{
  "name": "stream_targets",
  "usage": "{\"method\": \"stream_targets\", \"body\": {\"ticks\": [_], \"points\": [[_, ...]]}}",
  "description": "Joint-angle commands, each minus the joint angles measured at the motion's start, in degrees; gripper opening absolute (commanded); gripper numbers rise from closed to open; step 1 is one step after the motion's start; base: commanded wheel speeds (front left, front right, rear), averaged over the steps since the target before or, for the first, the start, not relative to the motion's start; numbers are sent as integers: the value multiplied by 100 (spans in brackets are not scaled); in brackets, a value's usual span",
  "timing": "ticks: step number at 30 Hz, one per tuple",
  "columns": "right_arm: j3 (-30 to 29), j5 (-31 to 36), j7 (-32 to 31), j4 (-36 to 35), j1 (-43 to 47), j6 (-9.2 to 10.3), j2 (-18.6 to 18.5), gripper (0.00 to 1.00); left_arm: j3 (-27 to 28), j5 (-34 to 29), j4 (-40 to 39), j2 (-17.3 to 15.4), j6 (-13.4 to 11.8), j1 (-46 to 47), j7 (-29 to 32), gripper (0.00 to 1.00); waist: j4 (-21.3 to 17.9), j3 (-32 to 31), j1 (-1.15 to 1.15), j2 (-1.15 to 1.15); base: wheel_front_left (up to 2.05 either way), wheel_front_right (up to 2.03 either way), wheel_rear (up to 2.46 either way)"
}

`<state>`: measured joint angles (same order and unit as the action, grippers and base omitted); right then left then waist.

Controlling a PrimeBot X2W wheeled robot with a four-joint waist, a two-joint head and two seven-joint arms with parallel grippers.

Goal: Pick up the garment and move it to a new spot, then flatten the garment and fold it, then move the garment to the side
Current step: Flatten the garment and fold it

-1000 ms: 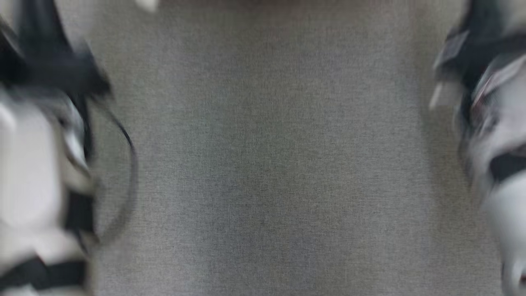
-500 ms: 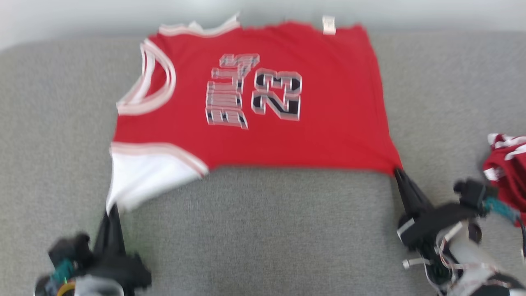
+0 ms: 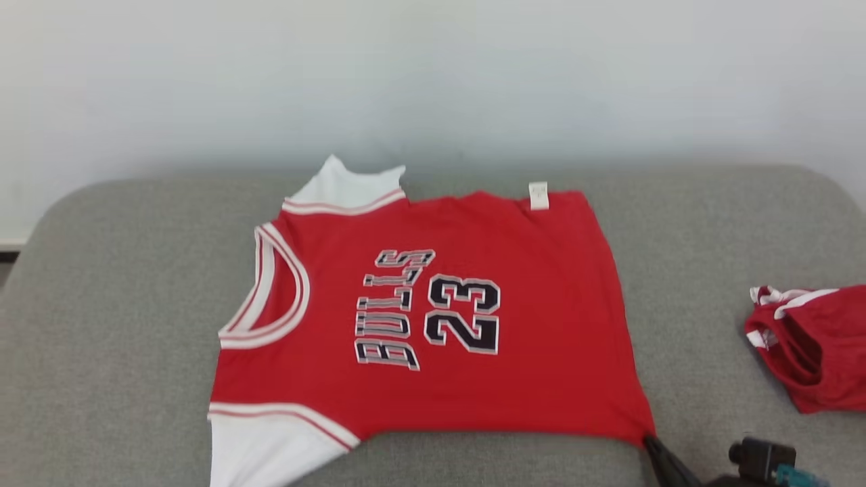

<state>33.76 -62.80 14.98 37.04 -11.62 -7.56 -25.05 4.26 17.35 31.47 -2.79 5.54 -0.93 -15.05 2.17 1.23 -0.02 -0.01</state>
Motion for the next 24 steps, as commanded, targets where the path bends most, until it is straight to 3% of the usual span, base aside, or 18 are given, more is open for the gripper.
{"method": "stream_targets", "body": {"ticks": [1,13,24], "points": [[-21,107,21,10,200,13,19,0,6,36,23,-21,-25,-205,-16,0,46,-408,2,1,0,0,0],[-133,506,22,-237,1134,13,108,0,-88,34,-248,-19,-38,-968,-16,0,15,-664,2,1,0,0,0],[-736,1072,23,-723,407,13,250,0,-182,-575,-1243,-14,92,190,-17,0,38,-110,2,1,0,0,0]]}}
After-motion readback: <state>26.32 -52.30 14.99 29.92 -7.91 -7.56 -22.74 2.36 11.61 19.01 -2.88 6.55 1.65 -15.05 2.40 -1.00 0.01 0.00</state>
